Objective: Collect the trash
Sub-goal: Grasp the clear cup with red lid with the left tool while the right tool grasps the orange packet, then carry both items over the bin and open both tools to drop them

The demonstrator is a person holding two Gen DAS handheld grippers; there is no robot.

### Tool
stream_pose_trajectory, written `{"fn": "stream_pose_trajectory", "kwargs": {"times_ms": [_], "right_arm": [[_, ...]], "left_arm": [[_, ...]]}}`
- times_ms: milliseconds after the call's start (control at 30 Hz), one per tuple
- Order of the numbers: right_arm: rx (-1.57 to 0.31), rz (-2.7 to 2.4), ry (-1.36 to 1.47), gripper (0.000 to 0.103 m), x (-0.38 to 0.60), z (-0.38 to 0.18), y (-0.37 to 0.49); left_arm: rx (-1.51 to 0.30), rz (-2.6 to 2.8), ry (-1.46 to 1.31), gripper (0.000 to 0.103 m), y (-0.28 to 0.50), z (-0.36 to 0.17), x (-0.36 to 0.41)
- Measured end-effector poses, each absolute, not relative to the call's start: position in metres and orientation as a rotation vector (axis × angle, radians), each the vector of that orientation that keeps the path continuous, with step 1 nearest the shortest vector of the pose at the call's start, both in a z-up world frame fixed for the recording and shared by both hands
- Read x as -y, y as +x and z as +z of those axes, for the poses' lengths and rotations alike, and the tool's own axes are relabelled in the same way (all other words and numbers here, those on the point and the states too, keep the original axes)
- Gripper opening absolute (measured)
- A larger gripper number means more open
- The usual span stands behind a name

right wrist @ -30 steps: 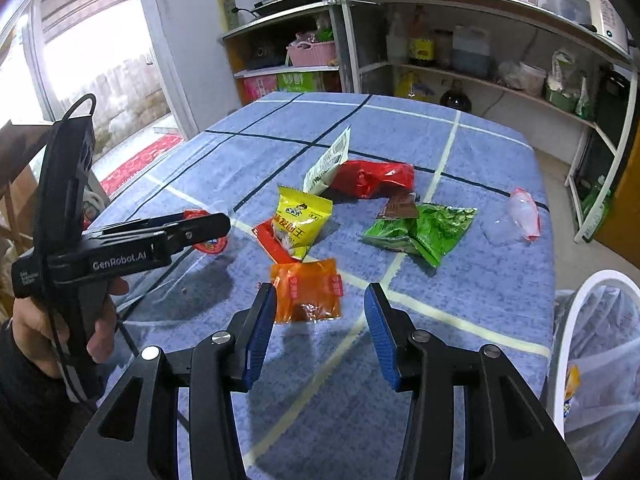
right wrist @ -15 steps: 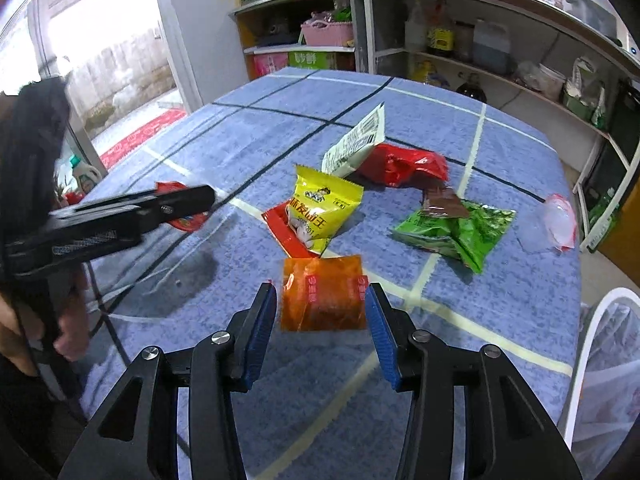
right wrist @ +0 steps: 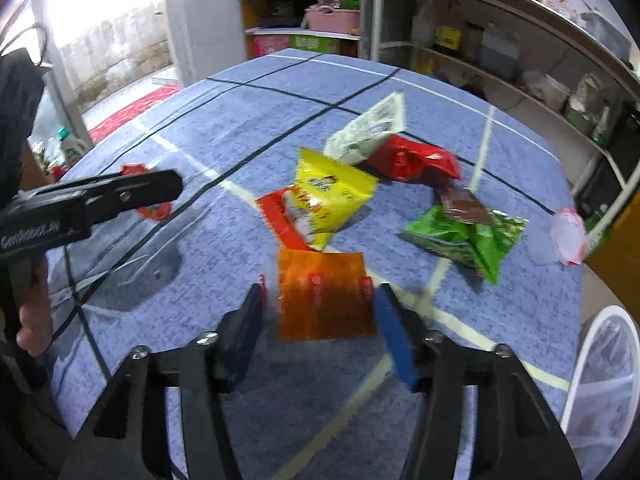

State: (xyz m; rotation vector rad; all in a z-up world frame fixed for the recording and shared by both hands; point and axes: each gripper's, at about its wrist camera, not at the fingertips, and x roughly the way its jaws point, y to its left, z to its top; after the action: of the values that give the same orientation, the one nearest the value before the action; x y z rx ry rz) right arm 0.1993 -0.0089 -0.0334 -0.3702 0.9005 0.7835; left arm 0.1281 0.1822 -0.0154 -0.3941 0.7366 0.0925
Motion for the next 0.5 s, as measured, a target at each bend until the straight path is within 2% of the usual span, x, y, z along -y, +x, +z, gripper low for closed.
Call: {"fn": "stream_pose_trajectory", "kwargs": {"times_ms": [67,200,267,367,500], "right_arm": [[-0.899,0.759,-0.361,0.035,0.012,-0.032,0.202],[-0.891,0.751,-0.304,0.027,0.02,-0.026,0.204],[-0.878,0.752,-0.286,0.013,0.025,-0.021,0.203],[-0.853,0.738,-0.273,0.006,0.035,-0.013,0.201],[-0.846,0.727,-0.245,0.005,0.046,-0.01,0.203]], "left_arm": [[-0.737,0.091,-0.394,0.047,0.128,-0.015,-0.182],[-0.729,0.083,-0.394,0.047,0.126,-0.013,-0.179],[-0.719,0.074,-0.392,0.047,0.124,-0.01,-0.175],[-0.704,0.047,-0.377,0.047,0.126,-0.005,-0.166],[-0.705,0.017,-0.36,0.047,0.132,-0.002,-0.153]]}}
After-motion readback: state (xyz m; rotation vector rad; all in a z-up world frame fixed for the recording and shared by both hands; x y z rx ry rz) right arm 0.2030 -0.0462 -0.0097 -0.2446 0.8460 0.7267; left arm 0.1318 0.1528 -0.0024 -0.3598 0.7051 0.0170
